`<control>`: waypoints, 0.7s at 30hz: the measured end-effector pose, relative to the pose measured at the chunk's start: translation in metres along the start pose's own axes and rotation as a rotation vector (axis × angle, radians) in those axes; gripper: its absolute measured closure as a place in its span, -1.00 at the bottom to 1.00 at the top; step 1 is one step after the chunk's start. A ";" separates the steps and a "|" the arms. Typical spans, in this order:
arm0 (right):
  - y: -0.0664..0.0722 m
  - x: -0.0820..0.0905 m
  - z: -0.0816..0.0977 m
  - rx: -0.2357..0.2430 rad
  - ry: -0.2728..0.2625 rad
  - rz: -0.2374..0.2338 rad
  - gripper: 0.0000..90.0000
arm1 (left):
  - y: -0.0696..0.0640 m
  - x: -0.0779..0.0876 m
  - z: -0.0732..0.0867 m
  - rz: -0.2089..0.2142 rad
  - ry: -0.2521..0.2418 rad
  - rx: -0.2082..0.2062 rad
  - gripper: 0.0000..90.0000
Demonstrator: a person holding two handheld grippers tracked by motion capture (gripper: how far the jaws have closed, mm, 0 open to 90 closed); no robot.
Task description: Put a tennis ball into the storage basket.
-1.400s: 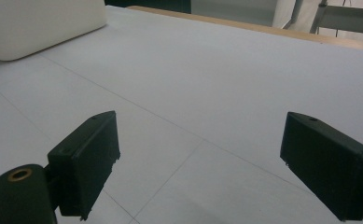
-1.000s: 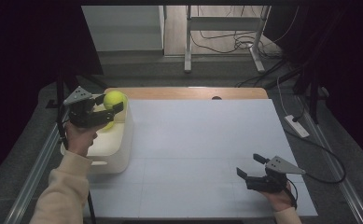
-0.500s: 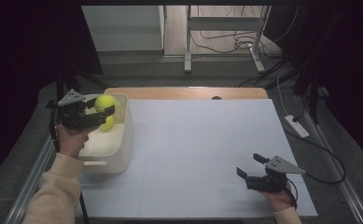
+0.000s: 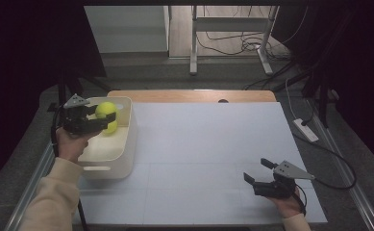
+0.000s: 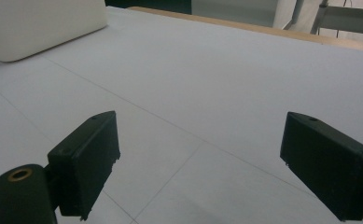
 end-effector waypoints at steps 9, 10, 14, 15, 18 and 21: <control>0.001 -0.001 -0.001 0.000 0.001 0.000 -0.74 | 0.008 -0.008 0.002 -0.029 0.076 0.004 -0.39; 0.001 -0.001 -0.001 0.000 0.001 -0.001 -0.74 | 0.008 -0.009 0.002 -0.038 0.089 0.001 -0.39; 0.001 -0.001 0.000 0.002 0.003 -0.001 -0.74 | 0.011 -0.011 0.002 -0.045 0.122 0.003 -0.39; 0.001 -0.001 0.000 0.002 0.003 -0.001 -0.74 | 0.012 -0.011 0.002 -0.054 0.133 0.002 -0.39; 0.000 -0.001 0.000 -0.001 0.001 -0.002 -0.74 | 0.017 -0.013 0.003 -0.064 0.159 0.010 -0.39; 0.000 -0.001 0.000 0.000 0.003 0.000 -0.74 | 0.021 -0.015 0.005 -0.066 0.181 0.018 -0.40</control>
Point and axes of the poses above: each handheld gripper's, and its own axes: x roughly backward along the jaws, z roughly out of its underside, y roughly to its left, the point moved 1 cm from there along -x, roughly forward along the jaws, and after that the axes turned 12 degrees about y, right-handed, at the moved point
